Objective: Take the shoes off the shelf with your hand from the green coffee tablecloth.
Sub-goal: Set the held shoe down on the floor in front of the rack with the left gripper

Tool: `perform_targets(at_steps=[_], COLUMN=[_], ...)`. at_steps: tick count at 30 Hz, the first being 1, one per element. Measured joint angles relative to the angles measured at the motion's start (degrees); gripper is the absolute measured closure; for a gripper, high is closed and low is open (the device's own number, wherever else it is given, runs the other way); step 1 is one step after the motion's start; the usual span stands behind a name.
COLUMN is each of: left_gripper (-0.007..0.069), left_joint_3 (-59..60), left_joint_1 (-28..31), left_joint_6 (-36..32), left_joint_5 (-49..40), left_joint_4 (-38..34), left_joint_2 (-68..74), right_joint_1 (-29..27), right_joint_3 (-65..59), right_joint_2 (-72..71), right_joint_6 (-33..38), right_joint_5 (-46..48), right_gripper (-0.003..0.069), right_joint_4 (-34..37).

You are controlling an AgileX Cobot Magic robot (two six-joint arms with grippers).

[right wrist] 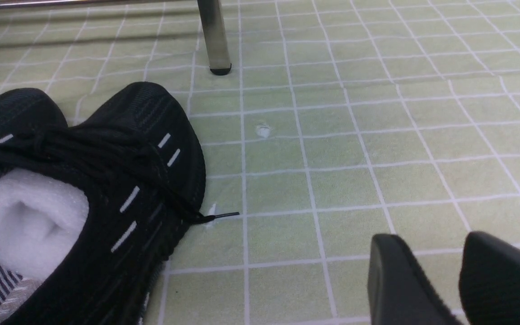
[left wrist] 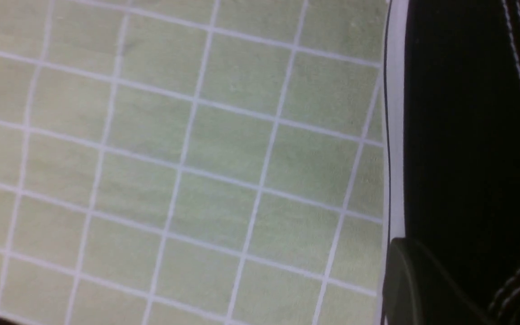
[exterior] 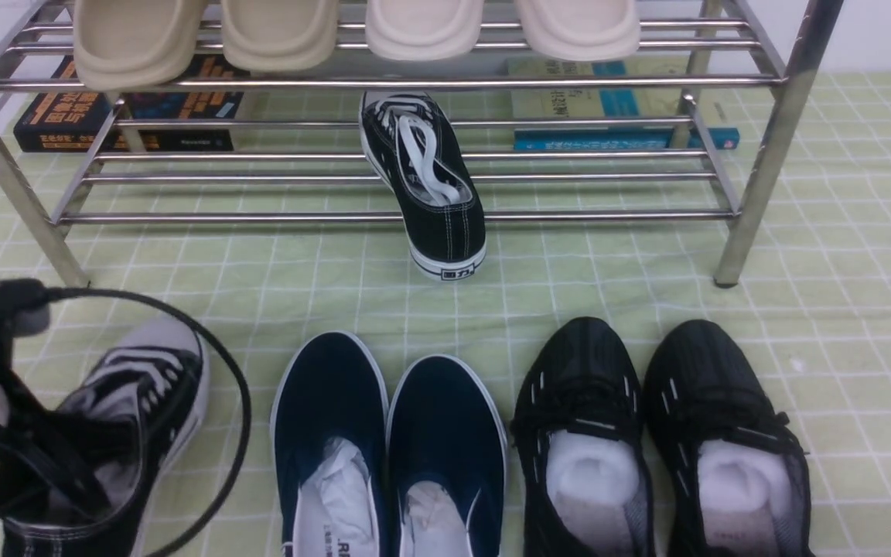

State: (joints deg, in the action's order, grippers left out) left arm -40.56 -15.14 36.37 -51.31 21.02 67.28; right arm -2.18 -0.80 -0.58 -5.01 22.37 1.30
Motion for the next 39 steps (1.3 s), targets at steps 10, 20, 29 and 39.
perform_targets(at_steps=[10,20,29,39], left_gripper=[0.0604,0.0603,0.0603,0.0598], left_joint_3=[0.42,0.74,1.51,1.51], left_joint_1=[0.0,9.11,15.97,15.97], left_joint_6=[10.74,4.52,-14.14,-18.01], left_joint_5=[5.63,7.94,10.54,10.49], left_joint_4=[12.31,7.66,-5.74,-6.82], left_joint_2=[4.01,5.38,7.11,11.92], right_joint_1=[0.0,0.0,0.0,0.0], right_joint_3=[0.0,0.0,0.0,0.0], right_joint_2=[0.0,0.0,0.0,0.0], right_joint_6=[0.0,0.0,0.0,0.0], right_joint_5=[0.0,0.0,0.0,0.0], right_gripper=[0.0421,0.0421,0.0421,0.0421], right_joint_4=[0.0,0.0,0.0,0.0])
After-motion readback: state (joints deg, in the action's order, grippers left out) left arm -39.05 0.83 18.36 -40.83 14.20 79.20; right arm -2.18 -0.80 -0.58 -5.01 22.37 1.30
